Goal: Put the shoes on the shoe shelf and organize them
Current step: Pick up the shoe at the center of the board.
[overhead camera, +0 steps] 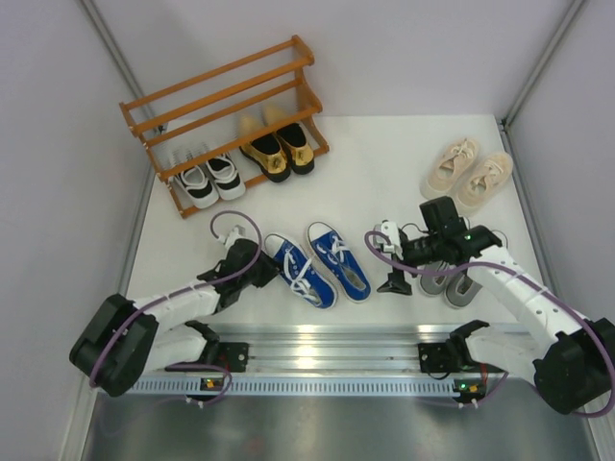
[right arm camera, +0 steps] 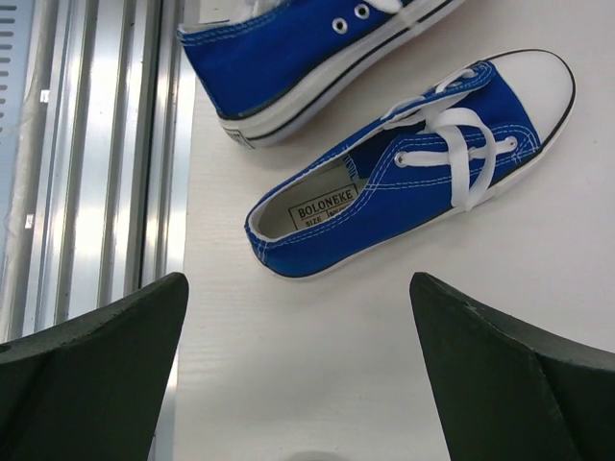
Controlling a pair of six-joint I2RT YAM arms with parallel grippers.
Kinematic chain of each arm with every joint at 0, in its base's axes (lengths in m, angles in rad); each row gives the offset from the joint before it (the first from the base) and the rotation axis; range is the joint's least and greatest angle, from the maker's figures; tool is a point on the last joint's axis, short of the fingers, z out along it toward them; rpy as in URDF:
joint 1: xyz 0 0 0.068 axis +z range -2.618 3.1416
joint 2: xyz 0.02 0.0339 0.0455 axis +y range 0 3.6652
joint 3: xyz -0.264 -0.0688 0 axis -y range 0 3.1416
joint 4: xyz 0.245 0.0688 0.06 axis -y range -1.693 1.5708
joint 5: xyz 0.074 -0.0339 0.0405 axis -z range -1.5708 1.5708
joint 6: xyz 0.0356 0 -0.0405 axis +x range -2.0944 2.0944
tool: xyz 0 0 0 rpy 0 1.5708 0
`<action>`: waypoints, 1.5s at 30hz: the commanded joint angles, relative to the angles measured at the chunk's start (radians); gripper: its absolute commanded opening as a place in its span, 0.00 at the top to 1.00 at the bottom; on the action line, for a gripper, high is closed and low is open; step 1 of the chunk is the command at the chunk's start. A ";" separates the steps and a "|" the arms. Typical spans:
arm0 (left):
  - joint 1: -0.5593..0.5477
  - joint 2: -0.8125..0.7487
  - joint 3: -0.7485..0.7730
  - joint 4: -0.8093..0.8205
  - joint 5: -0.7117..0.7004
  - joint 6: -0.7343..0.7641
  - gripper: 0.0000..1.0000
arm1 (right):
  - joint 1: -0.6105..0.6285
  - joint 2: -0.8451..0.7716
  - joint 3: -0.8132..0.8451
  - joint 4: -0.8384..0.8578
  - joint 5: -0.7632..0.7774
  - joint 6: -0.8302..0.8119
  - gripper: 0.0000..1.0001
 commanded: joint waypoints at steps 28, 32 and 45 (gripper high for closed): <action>0.002 -0.208 0.182 -0.211 0.127 -0.401 1.00 | 0.611 0.187 0.392 -0.115 0.479 -0.165 0.01; 0.003 -0.164 0.195 -0.200 0.172 -0.422 1.00 | 0.660 0.169 0.333 -0.052 0.593 -0.189 0.00; 0.003 -0.098 0.297 -0.289 0.356 -0.371 1.00 | 0.737 0.163 0.360 -0.091 0.635 -0.405 0.00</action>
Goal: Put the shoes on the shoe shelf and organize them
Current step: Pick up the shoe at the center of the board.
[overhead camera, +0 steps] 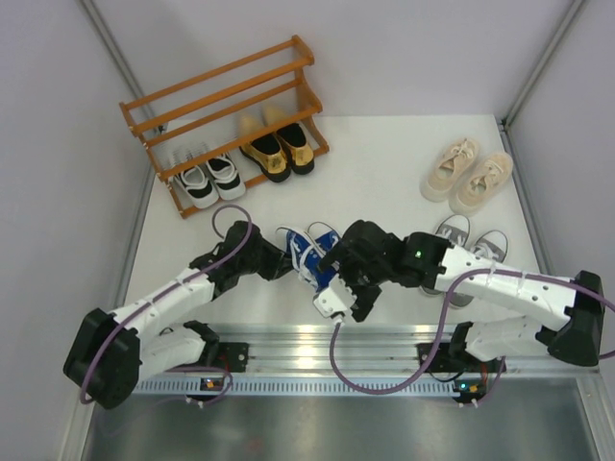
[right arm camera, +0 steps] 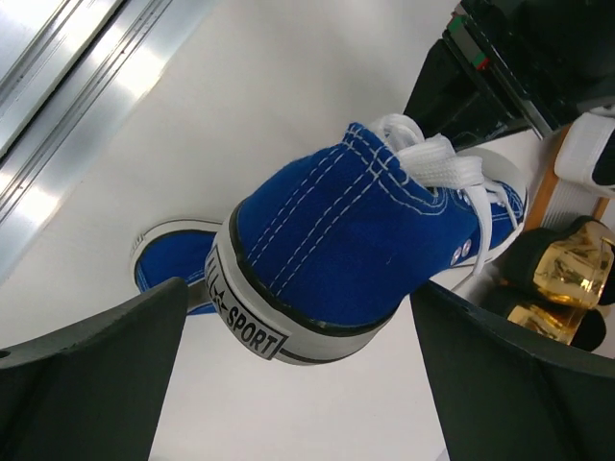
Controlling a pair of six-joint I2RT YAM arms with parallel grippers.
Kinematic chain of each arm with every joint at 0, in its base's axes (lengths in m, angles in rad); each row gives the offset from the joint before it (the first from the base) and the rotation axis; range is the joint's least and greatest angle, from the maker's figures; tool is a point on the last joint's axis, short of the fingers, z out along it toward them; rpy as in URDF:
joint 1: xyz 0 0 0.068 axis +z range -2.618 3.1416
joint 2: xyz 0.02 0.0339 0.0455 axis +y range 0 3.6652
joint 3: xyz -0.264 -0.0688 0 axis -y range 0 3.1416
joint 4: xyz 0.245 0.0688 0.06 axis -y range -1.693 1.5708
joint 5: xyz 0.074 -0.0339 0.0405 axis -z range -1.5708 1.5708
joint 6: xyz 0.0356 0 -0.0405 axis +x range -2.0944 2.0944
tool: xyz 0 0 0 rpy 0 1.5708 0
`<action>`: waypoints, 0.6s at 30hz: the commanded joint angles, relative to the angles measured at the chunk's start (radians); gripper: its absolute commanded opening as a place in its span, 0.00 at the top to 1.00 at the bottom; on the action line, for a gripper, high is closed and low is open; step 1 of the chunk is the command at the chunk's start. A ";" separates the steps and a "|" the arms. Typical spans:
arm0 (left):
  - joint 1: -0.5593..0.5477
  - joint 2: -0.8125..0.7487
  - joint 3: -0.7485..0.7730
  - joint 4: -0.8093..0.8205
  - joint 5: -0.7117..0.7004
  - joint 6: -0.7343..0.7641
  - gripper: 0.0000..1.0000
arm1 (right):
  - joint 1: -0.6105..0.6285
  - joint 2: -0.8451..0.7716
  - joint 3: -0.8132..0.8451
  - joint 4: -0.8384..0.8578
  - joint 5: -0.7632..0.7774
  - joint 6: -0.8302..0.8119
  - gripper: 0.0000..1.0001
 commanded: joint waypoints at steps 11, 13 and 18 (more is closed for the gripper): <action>0.009 0.064 0.206 -0.118 0.202 0.056 1.00 | 0.090 -0.019 0.104 -0.004 0.061 -0.068 0.01; 0.008 0.079 0.229 -0.137 0.228 0.076 1.00 | 0.094 -0.022 0.098 -0.001 0.069 -0.082 0.01; 0.008 0.115 0.267 -0.174 0.283 0.118 1.00 | 0.110 -0.020 0.110 -0.029 0.069 -0.121 0.01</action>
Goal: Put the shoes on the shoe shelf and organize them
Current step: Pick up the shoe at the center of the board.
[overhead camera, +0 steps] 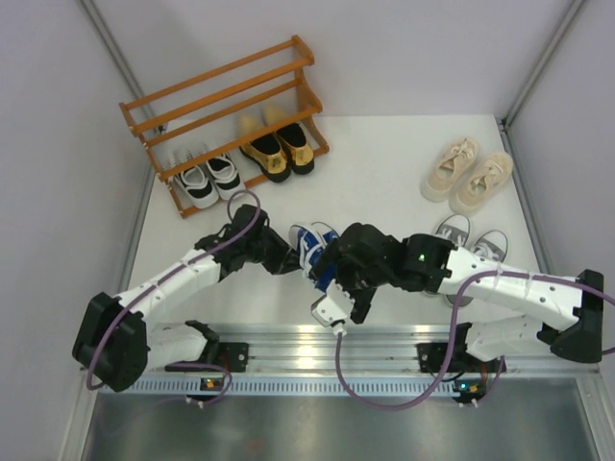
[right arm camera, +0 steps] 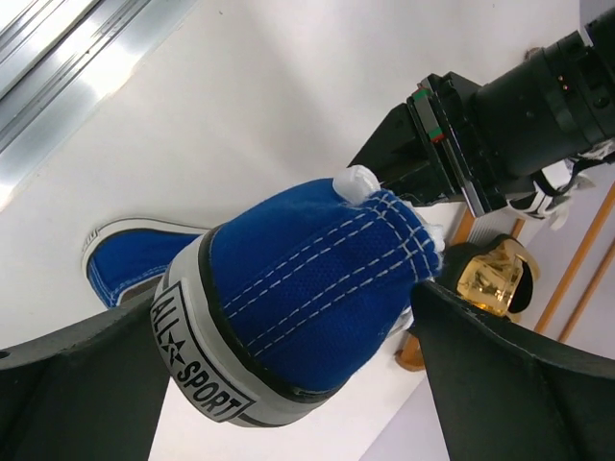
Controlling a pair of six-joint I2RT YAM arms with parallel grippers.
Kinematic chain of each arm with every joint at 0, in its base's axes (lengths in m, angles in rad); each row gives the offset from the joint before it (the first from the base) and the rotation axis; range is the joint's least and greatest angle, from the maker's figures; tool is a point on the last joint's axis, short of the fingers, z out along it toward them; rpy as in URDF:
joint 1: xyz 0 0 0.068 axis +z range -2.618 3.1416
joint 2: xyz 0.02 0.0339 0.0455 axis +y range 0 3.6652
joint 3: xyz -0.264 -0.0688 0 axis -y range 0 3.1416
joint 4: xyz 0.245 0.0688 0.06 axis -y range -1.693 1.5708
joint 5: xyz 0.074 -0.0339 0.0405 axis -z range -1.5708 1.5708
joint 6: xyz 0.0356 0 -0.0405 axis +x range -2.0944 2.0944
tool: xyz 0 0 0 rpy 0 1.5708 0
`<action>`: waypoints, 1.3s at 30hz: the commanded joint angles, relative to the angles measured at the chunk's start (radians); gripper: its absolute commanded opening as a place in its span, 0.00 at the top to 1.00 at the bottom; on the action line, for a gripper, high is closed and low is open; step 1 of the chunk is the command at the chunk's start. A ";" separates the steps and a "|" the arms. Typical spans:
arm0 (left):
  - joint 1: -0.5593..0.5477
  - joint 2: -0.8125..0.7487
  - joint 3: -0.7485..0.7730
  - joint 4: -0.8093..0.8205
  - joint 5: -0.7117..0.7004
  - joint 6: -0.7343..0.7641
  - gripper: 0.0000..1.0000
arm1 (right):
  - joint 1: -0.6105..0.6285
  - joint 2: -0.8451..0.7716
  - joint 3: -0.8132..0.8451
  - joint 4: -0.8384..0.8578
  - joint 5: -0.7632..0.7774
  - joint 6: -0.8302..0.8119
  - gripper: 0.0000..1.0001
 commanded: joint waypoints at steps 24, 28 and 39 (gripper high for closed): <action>0.005 -0.076 0.123 -0.020 0.110 0.087 0.55 | 0.033 -0.043 0.060 0.044 -0.068 0.151 0.88; 0.010 -0.150 0.132 -0.020 0.069 0.140 0.28 | -0.018 -0.062 0.070 0.047 -0.138 0.198 0.93; 0.008 -0.314 0.243 -0.202 -0.147 0.609 0.17 | -0.182 -0.101 0.086 0.078 -0.192 0.296 1.00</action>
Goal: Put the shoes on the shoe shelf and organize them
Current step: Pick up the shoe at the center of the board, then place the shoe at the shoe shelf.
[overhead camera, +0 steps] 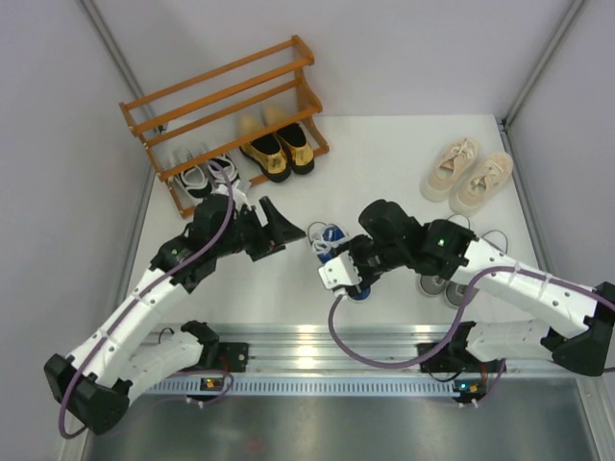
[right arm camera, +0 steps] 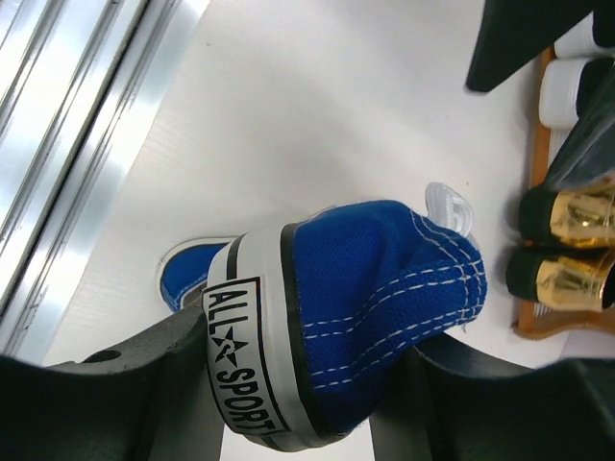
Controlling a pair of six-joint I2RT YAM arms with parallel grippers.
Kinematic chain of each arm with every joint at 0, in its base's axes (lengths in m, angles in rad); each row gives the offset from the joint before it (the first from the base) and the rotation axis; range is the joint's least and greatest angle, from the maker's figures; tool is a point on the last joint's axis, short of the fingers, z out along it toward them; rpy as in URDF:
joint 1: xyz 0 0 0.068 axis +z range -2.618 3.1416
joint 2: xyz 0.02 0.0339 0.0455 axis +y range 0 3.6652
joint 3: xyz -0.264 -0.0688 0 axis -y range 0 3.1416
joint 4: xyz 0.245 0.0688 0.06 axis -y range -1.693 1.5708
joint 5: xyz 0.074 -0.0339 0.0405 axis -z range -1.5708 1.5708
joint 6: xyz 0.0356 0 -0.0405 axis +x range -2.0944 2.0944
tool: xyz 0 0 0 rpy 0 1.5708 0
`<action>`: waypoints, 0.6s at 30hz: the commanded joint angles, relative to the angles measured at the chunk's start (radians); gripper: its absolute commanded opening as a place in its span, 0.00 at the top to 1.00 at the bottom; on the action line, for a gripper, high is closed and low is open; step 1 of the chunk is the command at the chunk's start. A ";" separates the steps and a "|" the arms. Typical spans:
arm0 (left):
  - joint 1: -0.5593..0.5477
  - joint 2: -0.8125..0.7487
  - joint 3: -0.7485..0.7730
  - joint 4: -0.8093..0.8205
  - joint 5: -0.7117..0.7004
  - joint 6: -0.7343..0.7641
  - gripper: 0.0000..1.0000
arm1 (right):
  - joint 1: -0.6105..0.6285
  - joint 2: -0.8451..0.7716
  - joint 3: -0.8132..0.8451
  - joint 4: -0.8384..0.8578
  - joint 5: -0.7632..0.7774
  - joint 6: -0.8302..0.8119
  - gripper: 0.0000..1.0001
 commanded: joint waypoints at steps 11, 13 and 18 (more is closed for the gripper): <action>0.003 -0.318 -0.088 -0.090 -0.282 0.378 0.17 | -0.159 0.034 0.297 0.104 0.029 0.141 1.00; 0.001 -0.351 -0.098 -0.078 -0.292 0.374 0.16 | -0.173 0.069 0.354 0.123 0.026 0.148 1.00; 0.003 -0.394 -0.090 -0.049 -0.263 0.418 0.16 | -0.219 0.193 0.526 0.126 -0.021 0.092 1.00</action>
